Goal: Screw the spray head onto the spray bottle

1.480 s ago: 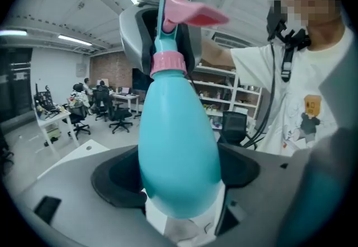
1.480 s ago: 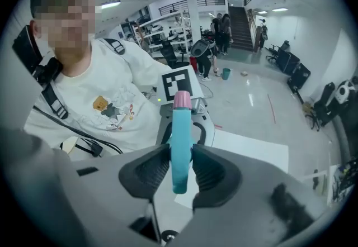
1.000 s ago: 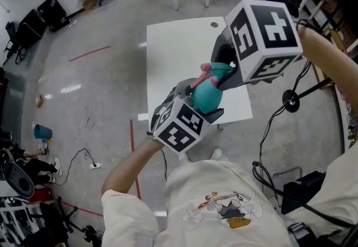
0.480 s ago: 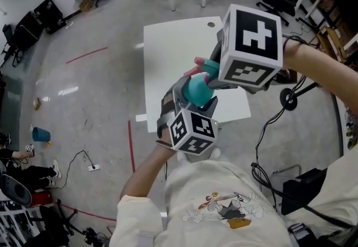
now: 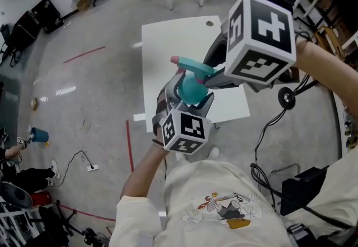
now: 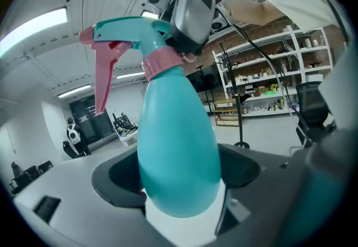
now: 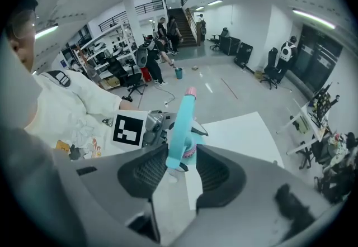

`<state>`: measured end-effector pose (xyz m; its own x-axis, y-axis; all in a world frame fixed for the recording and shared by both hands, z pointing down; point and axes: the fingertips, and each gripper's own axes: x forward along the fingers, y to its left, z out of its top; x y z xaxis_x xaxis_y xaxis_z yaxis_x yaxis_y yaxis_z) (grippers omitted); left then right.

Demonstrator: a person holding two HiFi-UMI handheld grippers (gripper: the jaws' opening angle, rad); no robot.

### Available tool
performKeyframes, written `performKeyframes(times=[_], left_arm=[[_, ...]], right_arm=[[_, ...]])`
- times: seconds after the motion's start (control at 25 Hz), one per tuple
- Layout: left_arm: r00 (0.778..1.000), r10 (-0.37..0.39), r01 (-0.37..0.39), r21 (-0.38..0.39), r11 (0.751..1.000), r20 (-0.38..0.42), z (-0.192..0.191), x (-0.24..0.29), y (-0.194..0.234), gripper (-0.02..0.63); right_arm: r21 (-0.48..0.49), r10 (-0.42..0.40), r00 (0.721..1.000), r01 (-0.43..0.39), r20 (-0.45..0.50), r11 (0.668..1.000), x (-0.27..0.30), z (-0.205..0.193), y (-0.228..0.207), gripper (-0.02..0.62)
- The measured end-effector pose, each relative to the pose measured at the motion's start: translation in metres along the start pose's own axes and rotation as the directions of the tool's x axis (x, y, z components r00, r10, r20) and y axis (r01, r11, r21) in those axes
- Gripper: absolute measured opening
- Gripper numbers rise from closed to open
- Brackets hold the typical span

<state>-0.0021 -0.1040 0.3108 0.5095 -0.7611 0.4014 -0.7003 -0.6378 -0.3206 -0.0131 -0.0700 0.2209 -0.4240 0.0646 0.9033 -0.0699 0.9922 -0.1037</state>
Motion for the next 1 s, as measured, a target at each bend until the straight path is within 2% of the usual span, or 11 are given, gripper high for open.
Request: performKeyframes(times=[0.2, 0.32, 0.44, 0.56, 0.68, 0.84, 1.0], left_arm=[[1.000, -0.030, 0.030, 0.016, 0.999, -0.002, -0.003, 0.001, 0.004, 0.407], [0.992, -0.124, 0.123, 0.035, 0.992, 0.014, -0.001, -0.003, 0.000, 0.407], [0.975, -0.220, 0.218, 0.056, 0.974, 0.023, -0.001, -0.005, -0.006, 0.407], [0.945, -0.324, 0.321, 0.056, 0.946, 0.052, -0.002, -0.013, -0.012, 0.407], [0.893, -0.443, 0.438, 0.072, 0.896, 0.075, 0.000, -0.020, -0.021, 0.407], [0.787, -0.608, 0.599, 0.103, 0.794, 0.105, 0.004, -0.029, -0.037, 0.407], [0.691, -0.718, 0.698, 0.181, 0.693, 0.083, 0.002, -0.041, -0.058, 0.407]], right_arm=[[-0.026, -0.026, 0.999, 0.028, 0.043, 0.999, -0.015, 0.000, -0.006, 0.152], [-0.143, -0.037, 0.998, 0.043, 0.044, 0.989, -0.030, 0.001, -0.005, 0.152], [-0.337, -0.066, 0.997, 0.073, 0.030, 0.939, -0.042, -0.002, 0.001, 0.152], [-0.512, -0.101, 0.994, 0.104, 0.033, 0.853, -0.052, 0.000, 0.009, 0.152], [-0.635, -0.104, 0.992, 0.122, 0.066, 0.763, -0.061, 0.006, 0.015, 0.152], [-0.740, -0.084, 0.993, 0.114, 0.078, 0.663, -0.066, 0.013, 0.021, 0.152], [-0.820, -0.058, 0.997, 0.078, 0.055, 0.568, -0.058, 0.013, 0.027, 0.152]])
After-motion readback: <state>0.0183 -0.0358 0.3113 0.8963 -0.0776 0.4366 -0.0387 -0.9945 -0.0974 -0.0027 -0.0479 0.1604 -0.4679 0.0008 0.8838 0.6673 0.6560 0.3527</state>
